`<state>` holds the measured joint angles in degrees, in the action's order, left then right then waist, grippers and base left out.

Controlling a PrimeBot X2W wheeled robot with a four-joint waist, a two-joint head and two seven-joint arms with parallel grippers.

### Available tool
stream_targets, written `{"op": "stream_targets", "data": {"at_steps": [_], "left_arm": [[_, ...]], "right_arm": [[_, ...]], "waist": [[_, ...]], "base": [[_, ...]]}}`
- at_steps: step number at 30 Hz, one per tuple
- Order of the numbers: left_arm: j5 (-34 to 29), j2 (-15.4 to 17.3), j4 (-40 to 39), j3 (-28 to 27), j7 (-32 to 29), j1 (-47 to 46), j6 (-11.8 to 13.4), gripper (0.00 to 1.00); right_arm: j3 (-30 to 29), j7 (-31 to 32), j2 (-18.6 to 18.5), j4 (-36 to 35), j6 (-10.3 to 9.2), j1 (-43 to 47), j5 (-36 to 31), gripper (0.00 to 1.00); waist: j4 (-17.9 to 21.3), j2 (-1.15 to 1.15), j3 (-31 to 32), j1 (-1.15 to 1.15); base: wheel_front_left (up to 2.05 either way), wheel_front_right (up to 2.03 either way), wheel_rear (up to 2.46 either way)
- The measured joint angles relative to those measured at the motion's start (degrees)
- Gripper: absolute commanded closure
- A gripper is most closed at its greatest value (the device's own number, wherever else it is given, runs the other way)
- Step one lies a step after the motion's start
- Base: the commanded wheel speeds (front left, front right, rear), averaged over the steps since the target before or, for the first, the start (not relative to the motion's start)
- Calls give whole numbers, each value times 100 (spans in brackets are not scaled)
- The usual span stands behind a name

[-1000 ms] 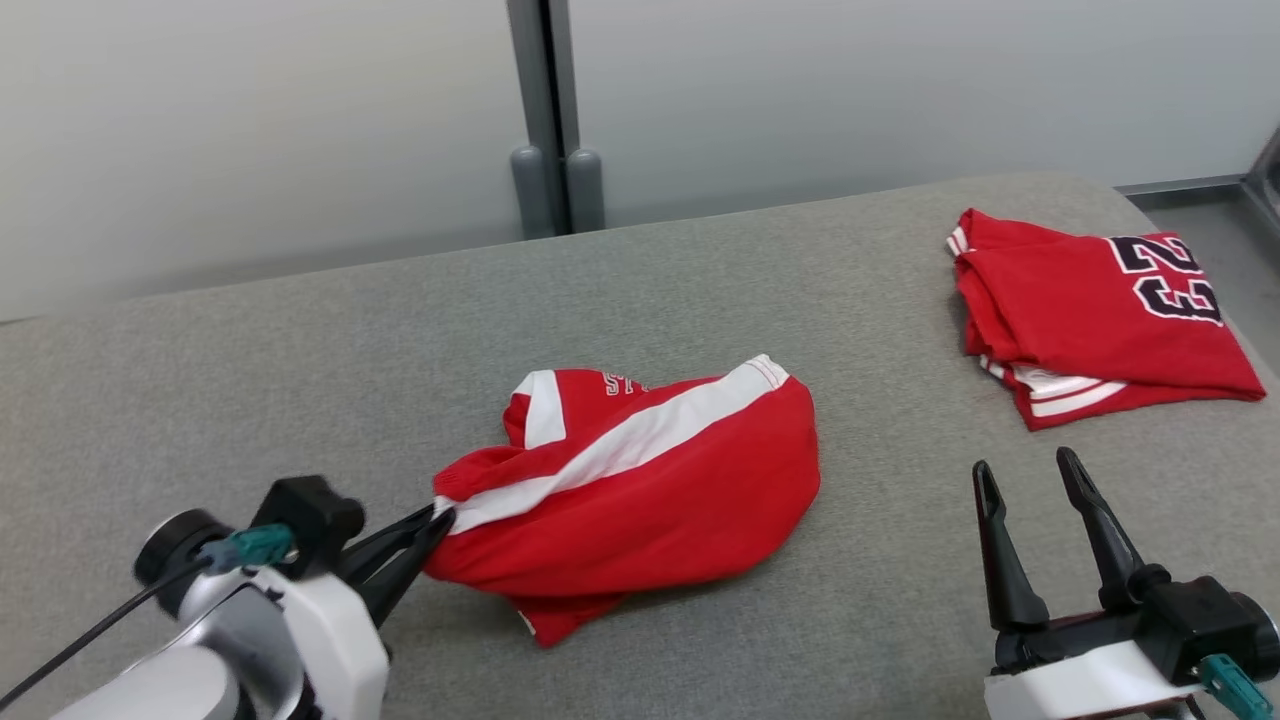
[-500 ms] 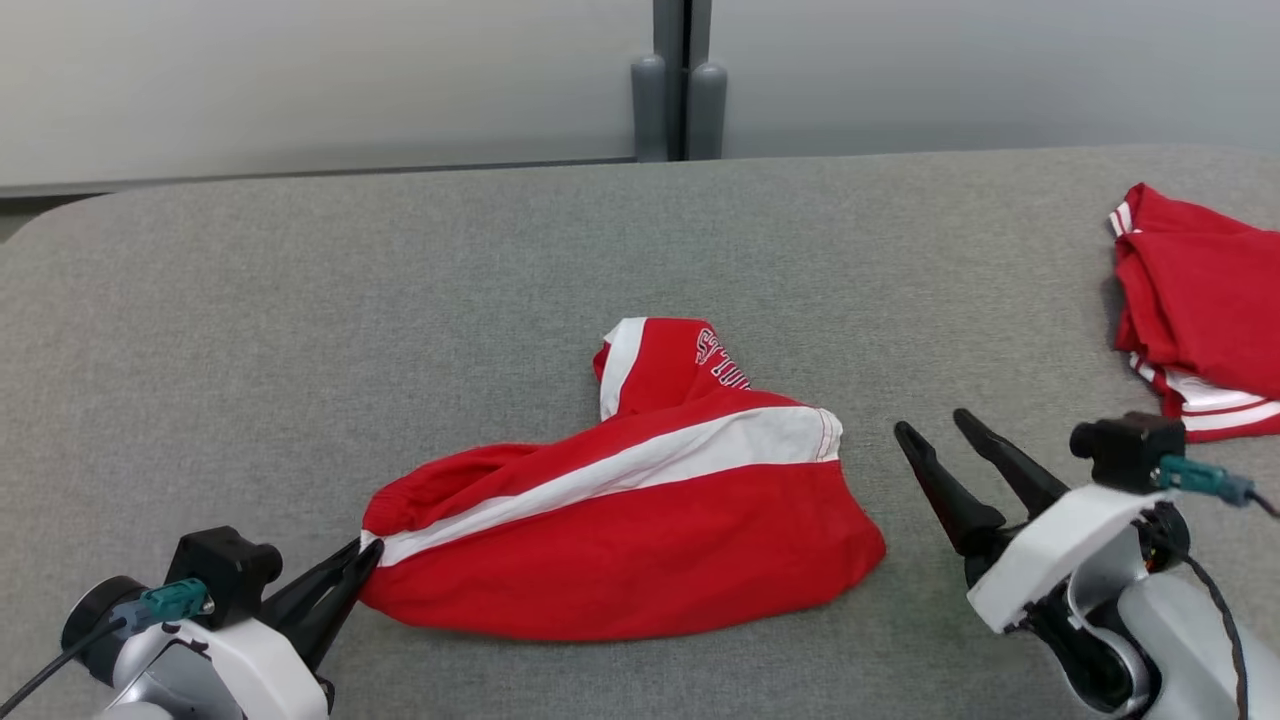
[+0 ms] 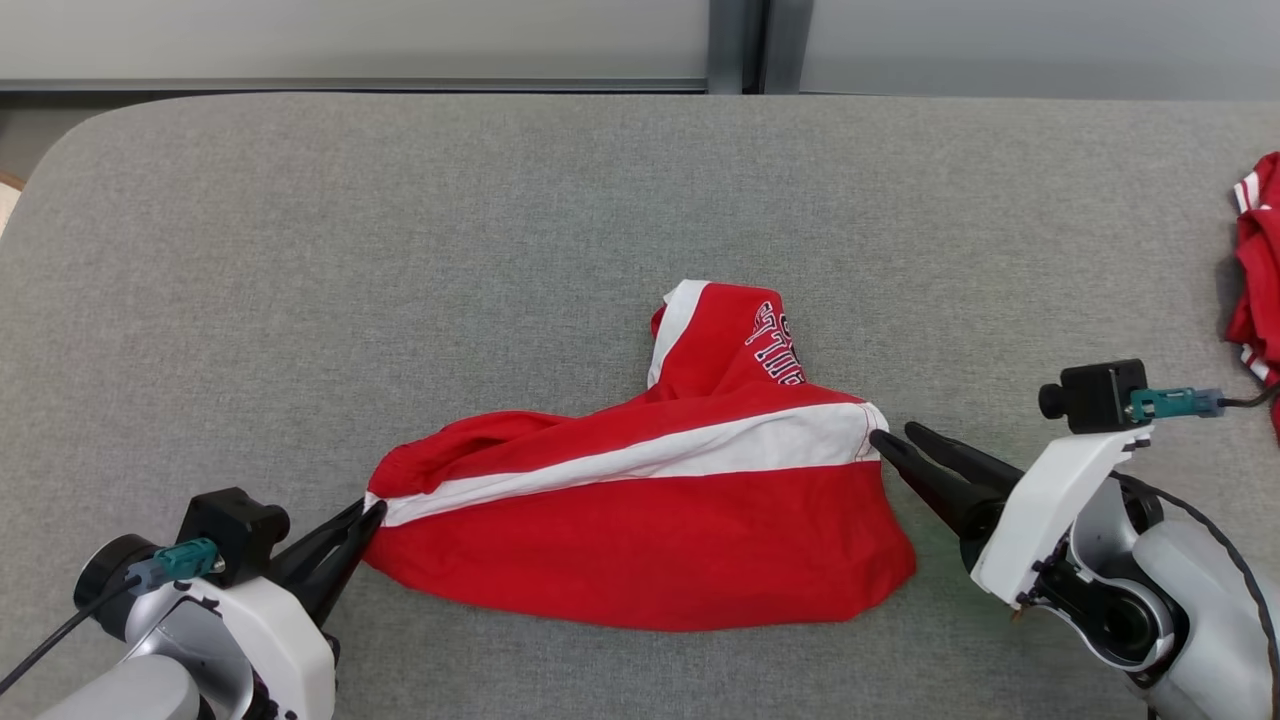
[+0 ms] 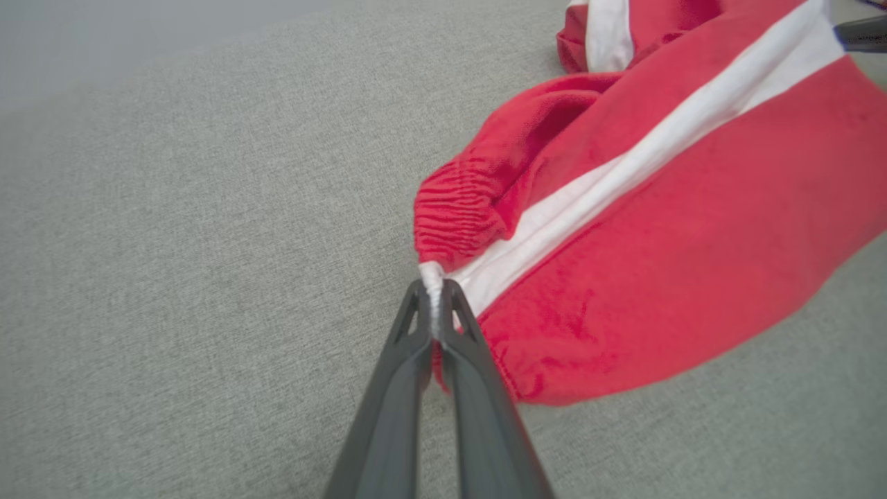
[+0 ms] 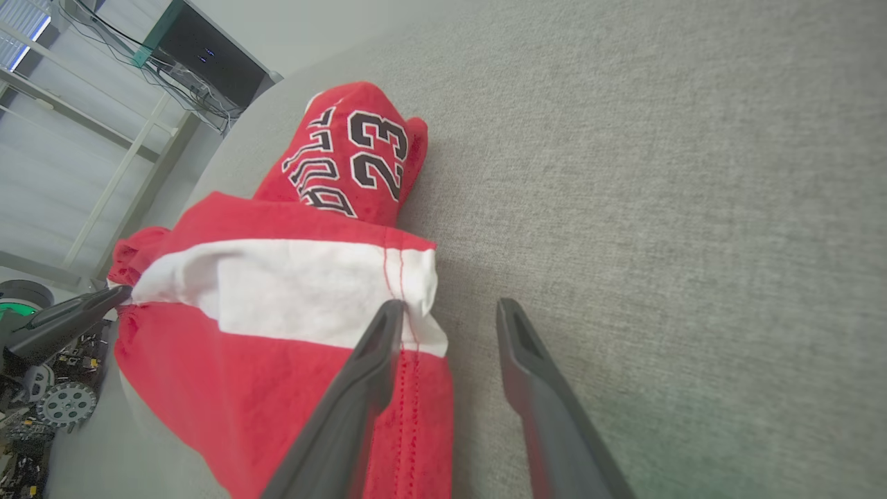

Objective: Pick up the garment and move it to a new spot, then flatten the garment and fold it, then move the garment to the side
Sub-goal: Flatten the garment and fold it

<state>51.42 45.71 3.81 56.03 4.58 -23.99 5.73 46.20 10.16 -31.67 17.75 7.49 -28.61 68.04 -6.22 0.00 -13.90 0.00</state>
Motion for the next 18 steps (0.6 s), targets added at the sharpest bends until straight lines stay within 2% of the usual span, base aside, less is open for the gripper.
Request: {"op": "stream_targets", "data": {"at_steps": [2, 3, 5, 7, 8, 13, 18], "left_arm": [[-9, -29, 66, 9, 4, -8, -22, 100], [-24, -51, 91, 13, 20, -9, -41, 100], [-43, -83, 132, 21, 23, -31, -54, 100], [-48, -105, 166, 27, 27, -73, -62, 100], [-48, -113, 182, 27, 33, -88, -64, 100], [-48, -115, 248, 31, 58, -96, -96, 100], [-98, -66, 155, -26, 224, -150, -170, 100]], "right_arm": [[146, 0, -15, -7, 0, -88, 107, 38], [218, -16, -20, -20, 0, -128, 155, 51], [347, -71, -27, -43, 0, -202, 235, 66], [476, -130, -59, -70, 0, -253, 318, 97], [532, -175, -65, -99, 0, -265, 377, 100], [717, -444, -156, -211, 0, -327, 655, 100], [777, -1005, -369, -398, 0, -453, 855, 100]], "waist": [[-34, 0, -41, 0], [-47, 0, -57, 0], [-67, 0, -82, 0], [-78, 0, -94, 0], [-78, 0, -94, 0], [-46, 0, -40, 0], [75, 0, 80, 0]], "base": [[0, 0, 0], [0, 0, 0], [0, 0, 0], [0, 0, 0], [0, 0, 0], [0, 0, 0], [0, 0, 0]]}}
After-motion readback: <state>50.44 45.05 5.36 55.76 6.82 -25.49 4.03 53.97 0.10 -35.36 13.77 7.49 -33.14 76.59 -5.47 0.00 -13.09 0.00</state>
